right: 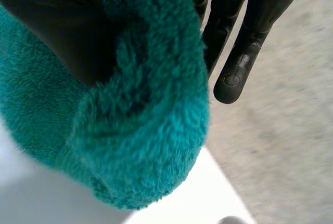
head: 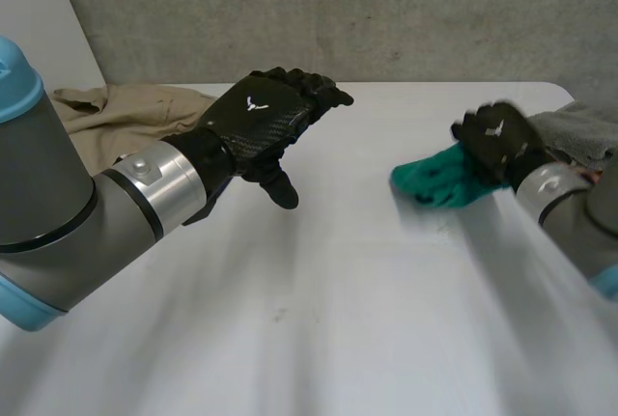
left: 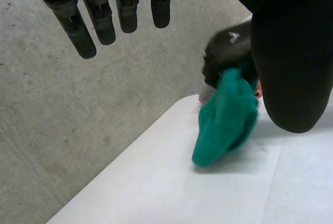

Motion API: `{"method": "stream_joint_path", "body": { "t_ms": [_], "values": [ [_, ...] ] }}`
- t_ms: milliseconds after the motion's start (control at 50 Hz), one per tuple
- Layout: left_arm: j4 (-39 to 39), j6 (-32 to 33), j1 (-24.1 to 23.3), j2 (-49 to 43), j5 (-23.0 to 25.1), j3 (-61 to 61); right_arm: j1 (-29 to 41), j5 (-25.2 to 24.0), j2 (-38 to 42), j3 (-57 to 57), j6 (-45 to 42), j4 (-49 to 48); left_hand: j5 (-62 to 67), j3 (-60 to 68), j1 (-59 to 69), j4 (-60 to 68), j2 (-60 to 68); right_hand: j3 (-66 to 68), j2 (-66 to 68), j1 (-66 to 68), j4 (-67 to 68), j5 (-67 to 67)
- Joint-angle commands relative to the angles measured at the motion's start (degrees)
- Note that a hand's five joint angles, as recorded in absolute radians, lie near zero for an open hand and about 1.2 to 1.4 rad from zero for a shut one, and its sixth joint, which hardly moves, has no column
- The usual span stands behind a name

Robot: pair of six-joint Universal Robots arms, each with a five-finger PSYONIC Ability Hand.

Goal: Fold the laundry.

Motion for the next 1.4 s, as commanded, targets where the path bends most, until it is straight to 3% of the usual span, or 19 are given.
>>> {"method": "stream_joint_path", "body": {
  "t_ms": [20, 140, 280, 440, 580, 680, 860, 920, 940, 960, 980, 1120, 1240, 1360, 1400],
  "values": [
    [0.0, 0.0, 0.4, 0.0, 0.0, 0.0, -2.4, 0.4, 0.8, -16.1, 3.7, -0.3, -1.4, -0.7, -0.2, -0.3, -0.3, 13.0, 12.7, 25.9, 12.0, 15.4],
    [0.0, 0.0, 0.3, 0.0, 0.0, 0.0, -8.7, -0.2, 4.0, -31.5, 12.5, -0.8, -1.4, -0.7, -0.2, -0.3, -0.3, 13.0, 12.7, 25.9, 12.0, 15.4],
    [0.0, -0.1, 0.2, 0.0, -0.1, -0.1, -16.1, -2.7, 9.3, -40.7, 17.1, -3.7, -1.4, -0.7, -0.2, -0.3, -0.3, 13.0, 12.7, 25.9, 12.0, 15.4],
    [0.0, 0.0, 0.0, 0.0, -0.1, -0.1, -23.0, -13.5, 15.1, -33.2, 17.4, -17.0, -1.4, -0.7, -0.2, -0.3, -0.3, 13.0, 12.7, 25.9, 12.0, 15.4],
    [0.0, 0.0, -0.1, -0.6, -0.1, -0.2, -30.1, -19.8, 21.5, -22.2, 17.2, -25.1, -1.4, -0.7, -0.2, -0.3, -0.3, 13.0, 12.7, 25.9, 12.0, 15.4],
    [0.0, 0.0, -0.2, -0.8, -0.1, -0.2, -33.6, -21.1, 23.6, -17.9, 16.5, -25.6, -1.4, -0.7, -0.2, -0.3, -0.3, 13.0, 12.7, 25.9, 12.0, 15.4],
    [0.0, 0.0, -0.4, -0.9, -0.1, -0.3, -35.7, -23.3, 19.9, -14.5, 17.2, -25.6, -1.4, -0.7, -0.2, -0.3, -0.3, 13.0, 12.7, 25.9, 12.0, 15.4],
    [0.0, 0.0, -0.3, -0.9, -0.1, -0.3, -35.5, -22.7, 18.3, -14.4, 17.3, -24.6, -1.4, -0.7, -0.2, -0.3, -0.3, 13.0, 12.7, 25.9, 12.0, 15.4],
    [0.0, 0.0, -0.3, -0.9, -0.1, -0.3, -35.5, -22.4, 17.8, -13.7, 17.3, -24.0, -1.4, -0.7, -0.2, -0.3, -0.3, -12.3, -12.6, 0.6, -13.2, -9.8],
    [0.0, -0.1, -0.3, -0.9, -0.1, -0.3, -35.5, -22.1, 16.7, -13.0, 17.3, -22.6, -1.4, -0.7, -0.2, -0.3, -0.3, -54.0, -54.3, -41.1, -54.9, -51.6],
    [0.0, 0.0, -0.3, -0.9, -0.1, -0.3, -35.4, -21.9, 16.0, -12.2, 17.3, -21.6, -1.4, -0.7, -0.2, -0.3, -0.3, -57.0, -57.3, -44.1, -58.0, -54.6],
    [0.0, -0.1, -0.4, -0.5, -0.1, -0.3, -37.1, -13.4, 5.9, -6.6, 17.3, -7.1, -1.4, -0.7, -0.2, -0.3, -0.3, -57.0, -57.3, -44.1, -58.0, -54.6],
    [0.0, -0.1, -0.4, -0.2, -0.1, -0.3, -47.0, -11.3, -1.1, -3.0, 16.6, 8.1, -1.6, -0.9, -0.4, -0.5, -0.5, -57.0, -57.3, -44.1, -58.0, -54.6],
    [0.0, -0.1, -0.1, 0.0, -0.2, -0.1, -55.3, -8.9, -2.6, -7.6, 16.3, 17.6, -1.6, -0.9, -0.4, -0.5, -0.5, -57.0, -57.3, -44.1, -58.0, -54.6],
    [0.0, -0.1, -0.1, 0.1, -0.5, 0.0, -56.6, -5.5, -3.0, -11.5, 16.0, 19.5, -1.6, -0.9, -0.4, -0.5, -0.5, -57.0, -57.3, -44.1, -58.0, -54.6]
  ]
}}
